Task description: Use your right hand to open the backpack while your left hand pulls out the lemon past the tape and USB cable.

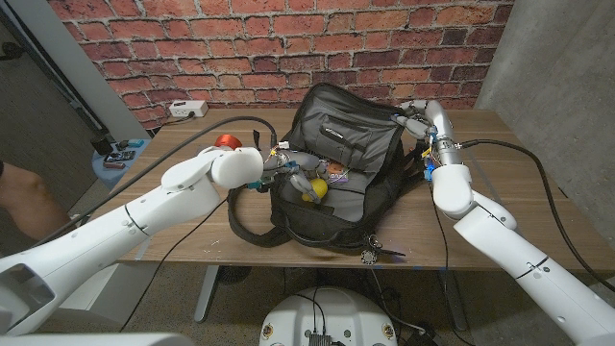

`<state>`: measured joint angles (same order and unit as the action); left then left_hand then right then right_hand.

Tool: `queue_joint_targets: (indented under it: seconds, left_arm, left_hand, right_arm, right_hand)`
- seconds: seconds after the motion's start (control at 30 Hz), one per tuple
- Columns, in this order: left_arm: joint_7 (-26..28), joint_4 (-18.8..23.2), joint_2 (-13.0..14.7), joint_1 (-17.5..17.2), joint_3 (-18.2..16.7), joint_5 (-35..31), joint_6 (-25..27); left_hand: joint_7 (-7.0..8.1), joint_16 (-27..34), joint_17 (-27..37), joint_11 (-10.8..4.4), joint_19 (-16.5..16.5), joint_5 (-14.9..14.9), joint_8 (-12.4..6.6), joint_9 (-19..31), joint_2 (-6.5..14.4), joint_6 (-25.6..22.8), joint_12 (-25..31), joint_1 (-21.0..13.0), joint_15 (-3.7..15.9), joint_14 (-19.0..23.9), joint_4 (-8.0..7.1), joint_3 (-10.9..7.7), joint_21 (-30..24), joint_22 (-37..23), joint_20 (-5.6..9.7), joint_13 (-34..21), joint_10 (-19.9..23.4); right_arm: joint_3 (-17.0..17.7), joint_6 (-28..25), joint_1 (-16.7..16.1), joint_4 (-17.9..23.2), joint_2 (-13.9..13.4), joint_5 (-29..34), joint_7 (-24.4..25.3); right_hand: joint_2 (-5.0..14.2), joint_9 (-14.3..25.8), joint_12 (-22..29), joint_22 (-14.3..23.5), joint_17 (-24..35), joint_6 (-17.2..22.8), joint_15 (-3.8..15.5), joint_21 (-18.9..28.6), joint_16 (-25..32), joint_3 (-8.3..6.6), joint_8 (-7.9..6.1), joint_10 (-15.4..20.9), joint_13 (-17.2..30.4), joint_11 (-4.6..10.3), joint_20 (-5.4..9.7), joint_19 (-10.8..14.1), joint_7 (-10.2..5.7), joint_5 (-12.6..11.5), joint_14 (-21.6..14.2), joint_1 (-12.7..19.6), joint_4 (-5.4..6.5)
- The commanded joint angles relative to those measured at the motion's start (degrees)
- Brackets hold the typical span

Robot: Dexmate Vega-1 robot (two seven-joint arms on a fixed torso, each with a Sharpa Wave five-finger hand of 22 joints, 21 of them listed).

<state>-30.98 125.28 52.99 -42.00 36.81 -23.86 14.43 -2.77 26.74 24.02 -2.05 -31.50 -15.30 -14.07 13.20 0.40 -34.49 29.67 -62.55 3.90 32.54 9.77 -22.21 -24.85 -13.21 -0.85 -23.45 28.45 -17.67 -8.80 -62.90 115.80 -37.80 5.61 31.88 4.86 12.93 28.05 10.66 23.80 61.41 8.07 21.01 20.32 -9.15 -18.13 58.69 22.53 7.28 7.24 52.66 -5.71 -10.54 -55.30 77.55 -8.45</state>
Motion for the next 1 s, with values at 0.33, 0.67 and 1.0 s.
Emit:
queue_joint_targets:
  seconds: [0.33, 0.67, 1.0]
  left_arm:
    - [-0.79, 4.88, 3.47, -0.02, -1.84, 5.07, 4.82]
    - [0.37, 7.92, 6.28, -1.65, -4.11, 8.62, 7.26]
    - [2.15, 11.33, 9.18, -3.66, -6.1, 11.17, 9.4]
  left_hand:
    - [-0.25, 0.01, 0.24, 0.26, 0.67, -0.84, 0.21, 0.64, 4.0, -0.82, 1.22, -4.64, -0.41, -0.27, -0.15, 0.46, -0.6, -0.27, -0.17, -5.01, -0.3]
    - [-0.15, 0.09, 0.37, 0.37, 0.67, -1.02, 0.18, 0.9, 4.07, -1.25, 1.92, -4.82, -0.33, 0.15, -0.21, 0.63, -0.91, -0.36, -0.19, -5.55, 0.05]
    - [-0.33, 0.05, 0.51, 0.49, 0.8, -1.22, 0.23, 1.15, 4.36, -1.44, 2.41, -4.94, -0.48, 0.24, -0.37, 0.73, -1.17, -0.45, -0.24, -6.04, -0.03]
  right_arm:
    - [-0.16, -1.94, -0.52, 1.89, -0.37, 1.03, 0.37]
    - [-0.37, -2.32, 0.05, 1.65, -0.3, 1.24, 0.27]
    - [-0.5, -2.14, 0.23, 1.45, -0.21, 1.24, 0.31]
  right_hand:
    - [0.33, 0.27, 0.17, 0.2, 0.25, 0.16, 5.73, 0.53, -0.22, 0.44, 0.21, 0.73, 0.22, 0.06, 2.5, -0.02, 0.5, -0.36, -0.77, 0.43, -0.11]
    - [0.35, 0.28, 0.07, 0.2, 0.33, 0.28, 5.74, 0.61, -0.28, 0.53, 0.23, 0.65, 0.22, -0.01, 2.5, -0.06, 0.47, -0.36, -0.8, 0.49, -0.11]
    - [0.41, 0.3, 0.07, 0.2, 0.42, 0.25, 5.73, 0.72, -0.37, 0.62, 0.32, 0.67, 0.31, 0.0, 2.49, -0.06, 0.45, -0.35, -0.79, 0.56, -0.11]
